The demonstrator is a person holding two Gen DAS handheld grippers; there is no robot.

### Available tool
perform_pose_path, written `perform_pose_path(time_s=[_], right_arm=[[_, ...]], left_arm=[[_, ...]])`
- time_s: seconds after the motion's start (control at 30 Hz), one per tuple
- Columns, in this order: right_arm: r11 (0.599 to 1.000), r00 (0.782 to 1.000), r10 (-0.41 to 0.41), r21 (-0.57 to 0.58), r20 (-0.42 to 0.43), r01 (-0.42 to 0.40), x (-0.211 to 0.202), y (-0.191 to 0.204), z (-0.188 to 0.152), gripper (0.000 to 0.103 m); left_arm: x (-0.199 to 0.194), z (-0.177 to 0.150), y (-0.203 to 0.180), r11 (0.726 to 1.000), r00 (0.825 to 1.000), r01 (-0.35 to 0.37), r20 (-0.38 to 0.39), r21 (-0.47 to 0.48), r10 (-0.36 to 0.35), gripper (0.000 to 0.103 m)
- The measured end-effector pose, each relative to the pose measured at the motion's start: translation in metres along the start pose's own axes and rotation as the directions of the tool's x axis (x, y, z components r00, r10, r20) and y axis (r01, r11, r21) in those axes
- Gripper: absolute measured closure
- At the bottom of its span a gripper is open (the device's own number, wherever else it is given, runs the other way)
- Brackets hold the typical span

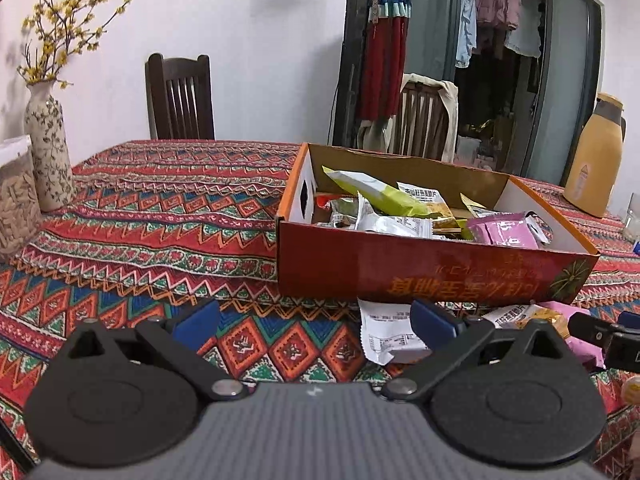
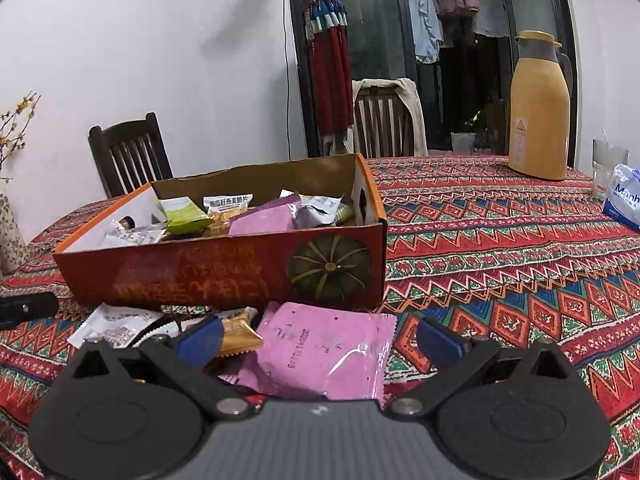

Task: Organize snacks
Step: 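Move both grippers back from the box to the snack pile, then grasp another pink snack packet with the right gripper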

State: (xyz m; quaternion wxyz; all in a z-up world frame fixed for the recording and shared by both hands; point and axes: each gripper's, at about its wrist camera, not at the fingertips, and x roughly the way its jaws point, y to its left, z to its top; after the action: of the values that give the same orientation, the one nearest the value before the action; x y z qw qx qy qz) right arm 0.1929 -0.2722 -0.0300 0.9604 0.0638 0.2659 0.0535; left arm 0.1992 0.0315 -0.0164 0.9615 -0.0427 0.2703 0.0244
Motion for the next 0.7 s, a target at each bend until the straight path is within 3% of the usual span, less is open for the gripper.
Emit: perform_pose_path(time_s=[0.23,0.4,0.57,0.7], right_arm=[[1.000,1.000,-0.011,0.012,0.008,0.011,0.000,-0.001,0.001,0.000],[0.997,0.998,-0.064,0.051,0.015,0.063,-0.003,-0.009,0.006,0.000],[0.992,0.990,-0.121,0.016,-0.067,0.122,0.014,-0.011,0.018,0.000],[0.993,0.982,-0.114,-0.007,-0.149,0.114,0.031,-0.005,0.020,0.000]], left_arm=[[0.002,0.000,0.005,1.000,1.000,0.012,-0.012,-0.026,-0.012,0.000],[0.004,0.002,0.010,0.998,1.000,0.013,-0.021,-0.055,-0.014,0.000],[0.006,0.002,0.014,0.997,0.999,0.022,-0.037,-0.078,-0.025,0.000],[0.005,0.003,0.016,0.996,0.999,0.029,-0.036,-0.090,-0.032,0.000]])
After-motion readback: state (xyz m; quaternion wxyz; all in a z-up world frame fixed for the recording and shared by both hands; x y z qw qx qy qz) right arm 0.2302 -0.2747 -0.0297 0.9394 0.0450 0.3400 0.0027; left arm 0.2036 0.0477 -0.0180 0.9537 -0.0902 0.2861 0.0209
